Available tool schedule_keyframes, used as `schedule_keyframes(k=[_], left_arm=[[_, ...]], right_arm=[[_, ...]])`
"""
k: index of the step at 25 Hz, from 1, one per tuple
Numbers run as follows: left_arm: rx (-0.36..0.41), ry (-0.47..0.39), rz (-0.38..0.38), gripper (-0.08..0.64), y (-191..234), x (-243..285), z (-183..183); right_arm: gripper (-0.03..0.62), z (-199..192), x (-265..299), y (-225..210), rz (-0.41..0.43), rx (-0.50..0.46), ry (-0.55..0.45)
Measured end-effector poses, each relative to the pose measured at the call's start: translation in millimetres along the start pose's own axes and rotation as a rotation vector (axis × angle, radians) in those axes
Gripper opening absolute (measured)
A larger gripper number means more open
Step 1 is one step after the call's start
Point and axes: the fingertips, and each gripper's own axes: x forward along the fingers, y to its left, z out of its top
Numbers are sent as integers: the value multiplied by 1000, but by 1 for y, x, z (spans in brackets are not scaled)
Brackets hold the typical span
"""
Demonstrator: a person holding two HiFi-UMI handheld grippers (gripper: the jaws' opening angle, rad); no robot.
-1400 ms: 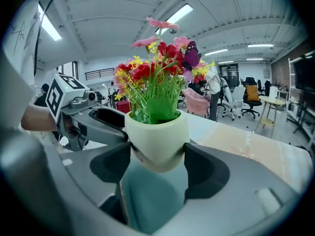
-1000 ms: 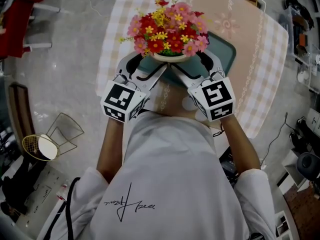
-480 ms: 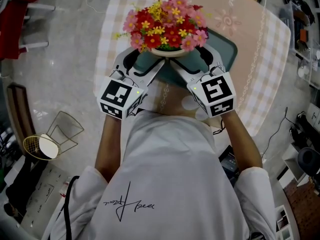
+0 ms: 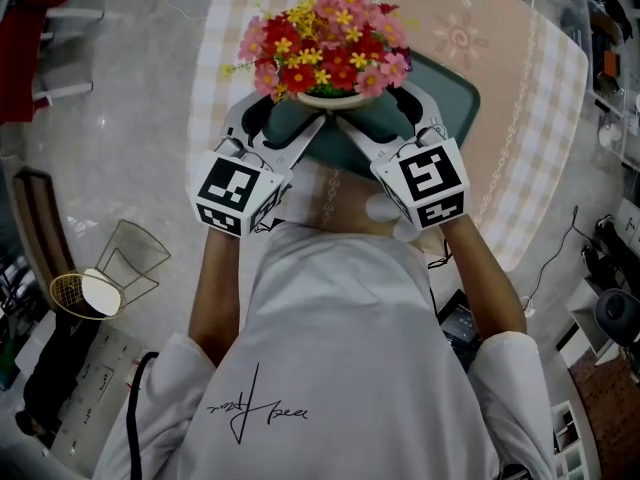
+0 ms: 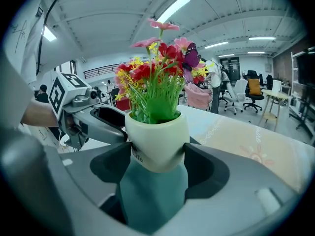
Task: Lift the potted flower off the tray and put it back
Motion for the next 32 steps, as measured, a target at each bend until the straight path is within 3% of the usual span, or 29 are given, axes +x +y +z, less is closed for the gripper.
schedule_keyframes(k=[18, 32], left_arm=[[-31, 35, -26, 256, 26, 19, -17], [7, 54, -7, 256, 39, 32, -23]], right_arm=[[347, -10, 31, -11, -2, 30, 16], [345, -16, 48, -19, -16, 28, 9]])
